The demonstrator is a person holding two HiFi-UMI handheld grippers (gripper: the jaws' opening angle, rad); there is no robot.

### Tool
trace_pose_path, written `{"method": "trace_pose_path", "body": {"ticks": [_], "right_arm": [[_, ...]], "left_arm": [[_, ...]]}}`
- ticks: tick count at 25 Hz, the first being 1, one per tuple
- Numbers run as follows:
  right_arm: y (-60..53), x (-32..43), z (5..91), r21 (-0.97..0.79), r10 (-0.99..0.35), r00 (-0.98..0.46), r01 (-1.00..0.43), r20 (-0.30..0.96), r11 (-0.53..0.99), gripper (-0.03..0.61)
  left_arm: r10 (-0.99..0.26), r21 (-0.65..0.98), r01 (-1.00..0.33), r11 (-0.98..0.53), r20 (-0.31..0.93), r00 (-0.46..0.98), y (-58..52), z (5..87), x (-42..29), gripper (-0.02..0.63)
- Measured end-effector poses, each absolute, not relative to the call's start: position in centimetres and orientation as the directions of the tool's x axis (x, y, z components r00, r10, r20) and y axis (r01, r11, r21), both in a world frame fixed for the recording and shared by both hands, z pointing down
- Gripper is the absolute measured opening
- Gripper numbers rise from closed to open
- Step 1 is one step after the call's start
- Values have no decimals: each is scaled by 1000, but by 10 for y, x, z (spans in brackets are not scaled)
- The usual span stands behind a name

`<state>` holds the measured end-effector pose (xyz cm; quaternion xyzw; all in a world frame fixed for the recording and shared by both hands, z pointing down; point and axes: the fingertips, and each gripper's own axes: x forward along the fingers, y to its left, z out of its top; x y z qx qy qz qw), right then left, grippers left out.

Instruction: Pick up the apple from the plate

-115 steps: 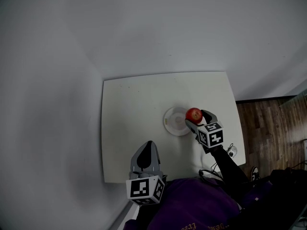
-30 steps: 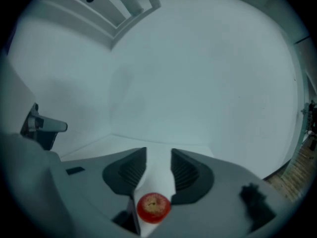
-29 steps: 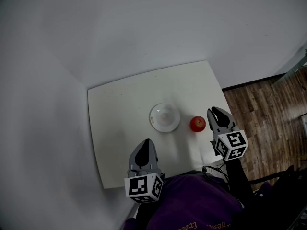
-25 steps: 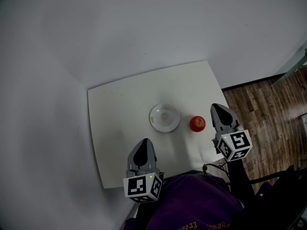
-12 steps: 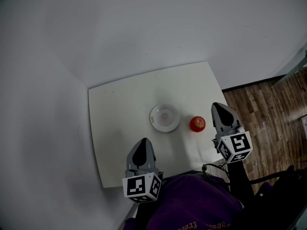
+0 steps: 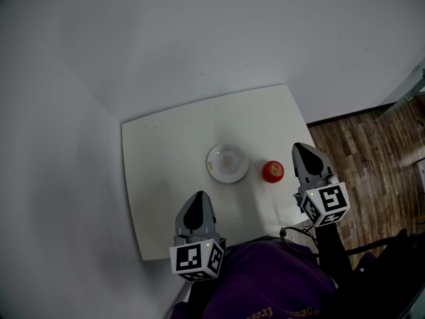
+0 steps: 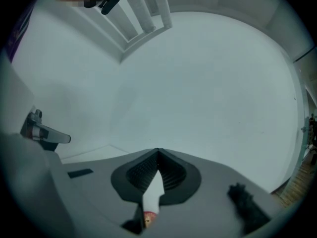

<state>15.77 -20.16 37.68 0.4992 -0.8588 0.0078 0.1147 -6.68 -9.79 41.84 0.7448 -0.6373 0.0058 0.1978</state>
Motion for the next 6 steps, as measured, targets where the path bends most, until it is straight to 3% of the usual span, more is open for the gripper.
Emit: {"method": "trace_pose_path", "body": {"ticks": [6], "right_arm": [[-203, 159, 378, 100, -851, -480, -856, 212, 507, 11]], "left_arm": [[-947, 287, -952, -108, 263, 186, -100, 418, -65, 5]]}}
